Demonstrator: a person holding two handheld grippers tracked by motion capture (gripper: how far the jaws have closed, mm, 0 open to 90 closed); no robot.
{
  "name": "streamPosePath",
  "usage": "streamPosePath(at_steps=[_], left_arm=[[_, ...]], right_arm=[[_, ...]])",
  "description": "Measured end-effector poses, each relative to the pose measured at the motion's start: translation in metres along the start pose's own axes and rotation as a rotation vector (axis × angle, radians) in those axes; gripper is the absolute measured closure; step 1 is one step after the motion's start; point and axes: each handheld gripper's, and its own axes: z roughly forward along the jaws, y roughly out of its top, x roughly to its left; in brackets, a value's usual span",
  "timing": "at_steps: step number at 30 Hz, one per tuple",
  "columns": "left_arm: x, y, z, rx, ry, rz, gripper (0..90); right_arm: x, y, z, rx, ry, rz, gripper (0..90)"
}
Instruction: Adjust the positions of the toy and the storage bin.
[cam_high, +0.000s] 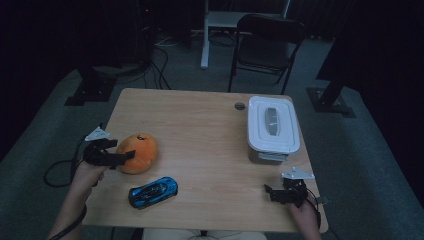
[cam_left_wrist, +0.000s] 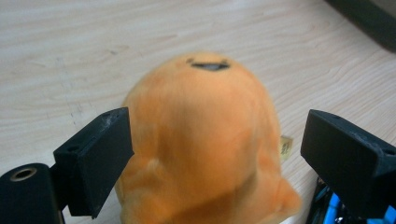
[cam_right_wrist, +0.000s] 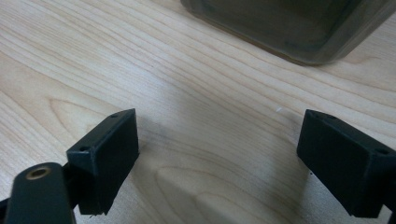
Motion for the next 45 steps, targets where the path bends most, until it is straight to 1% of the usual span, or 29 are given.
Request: streamPosePath(at_steps=[1,2,4,5,8,10,13,14,16,17,19,21,22,24,25,27,28,29,31,33,34,35,36,38,39,40,42,43,45], left_arm=[[-0.001,0.002,-0.001,0.003,-0.003,-0.002,1.7],[-0.003,0.004,-0.002,-0.005,0.002,0.002,0.8],[-0.008,0.007,-0.003,-0.015,-0.003,0.014,0.8],[-0.01,0.009,-0.003,-0.016,-0.002,0.022,0.8],[-0.017,0.013,0.0,-0.01,-0.003,0.047,0.8],[-0.021,0.015,0.004,-0.012,-0.002,0.055,0.8],[-0.025,0.017,0.008,-0.003,-0.017,0.066,0.8],[-0.03,0.019,0.013,-0.002,-0.018,0.077,0.8],[-0.035,0.021,0.018,0.0,-0.027,0.087,0.8],[-0.035,0.021,0.018,0.0,-0.027,0.087,0.8],[-0.043,0.027,0.025,0.003,-0.045,0.107,0.8],[-0.046,0.028,0.027,0.007,-0.055,0.111,0.8],[-0.052,0.032,0.033,0.009,-0.061,0.124,0.8],[-0.052,0.032,0.033,0.009,-0.061,0.124,0.9],[-0.062,0.036,0.045,0.02,-0.086,0.143,0.8],[-0.068,0.037,0.052,0.031,-0.102,0.167,0.8],[-0.071,0.038,0.056,0.039,-0.101,0.174,0.8],[-0.071,0.038,0.056,0.039,-0.101,0.174,0.9],[-0.079,0.041,0.066,0.048,-0.121,0.18,0.9],[-0.086,0.043,0.073,0.06,-0.126,0.203,0.9],[-0.09,0.044,0.077,0.07,-0.136,0.208,0.9],[-0.09,0.044,0.077,0.07,-0.136,0.208,0.9],[-0.093,0.045,0.08,0.072,-0.146,0.215,0.9],[-0.101,0.049,0.086,0.084,-0.157,0.228,0.9],[-0.104,0.051,0.09,0.089,-0.161,0.236,0.9],[-0.11,0.055,0.097,0.091,-0.164,0.247,0.9],[-0.11,0.055,0.097,0.091,-0.164,0.247,0.9],[-0.117,0.059,0.107,0.088,-0.169,0.25,0.9],[-0.121,0.061,0.115,0.09,-0.18,0.254,0.9]], right_arm=[[-0.001,0.0,0.0,-0.002,0.007,0.006,12.2],[-0.002,-0.001,-0.001,-0.006,0.012,0.011,12.2],[-0.004,-0.002,-0.002,-0.01,0.006,0.023,12.9],[-0.006,-0.003,-0.004,-0.015,0.018,0.03,12.9],[-0.01,-0.004,-0.009,-0.033,0.025,0.051,13.0],[-0.011,-0.004,-0.012,-0.035,0.01,0.049,13.1],[-0.012,-0.003,-0.016,-0.029,-0.011,0.041,13.0],[-0.013,-0.004,-0.017,-0.03,-0.017,0.042,13.0],[-0.015,-0.005,-0.018,-0.027,-0.017,0.052,13.0],[-0.016,-0.006,-0.019,-0.03,-0.018,0.053,13.0],[-0.018,-0.007,-0.021,-0.03,-0.022,0.051,13.0],[-0.02,-0.007,-0.023,-0.03,-0.025,0.055,13.2],[-0.022,-0.008,-0.024,-0.029,-0.031,0.058,13.2],[-0.023,-0.008,-0.025,-0.029,-0.036,0.06,13.2],[-0.025,-0.008,-0.026,-0.031,-0.048,0.07,13.1],[-0.028,-0.009,-0.026,-0.031,-0.053,0.076,13.1],[-0.029,-0.009,-0.026,-0.031,-0.051,0.076,13.2],[-0.029,-0.009,-0.026,-0.031,-0.051,0.076,13.2],[-0.032,-0.011,-0.027,-0.04,-0.056,0.086,13.3],[-0.034,-0.011,-0.027,-0.041,-0.068,0.096,13.3],[-0.035,-0.011,-0.027,-0.039,-0.08,0.099,13.3],[-0.035,-0.011,-0.027,-0.039,-0.08,0.099,13.3],[-0.037,-0.012,-0.028,-0.039,-0.092,0.107,13.2],[-0.038,-0.012,-0.028,-0.038,-0.095,0.111,13.2],[-0.041,-0.013,-0.028,-0.04,-0.105,0.121,13.1],[-0.043,-0.013,-0.028,-0.04,-0.107,0.125,13.0],[-0.044,-0.013,-0.028,-0.042,-0.11,0.128,13.0],[-0.044,-0.013,-0.028,-0.042,-0.11,0.128,13.0],[-0.05,-0.014,-0.028,-0.037,-0.126,0.135,13.0]])
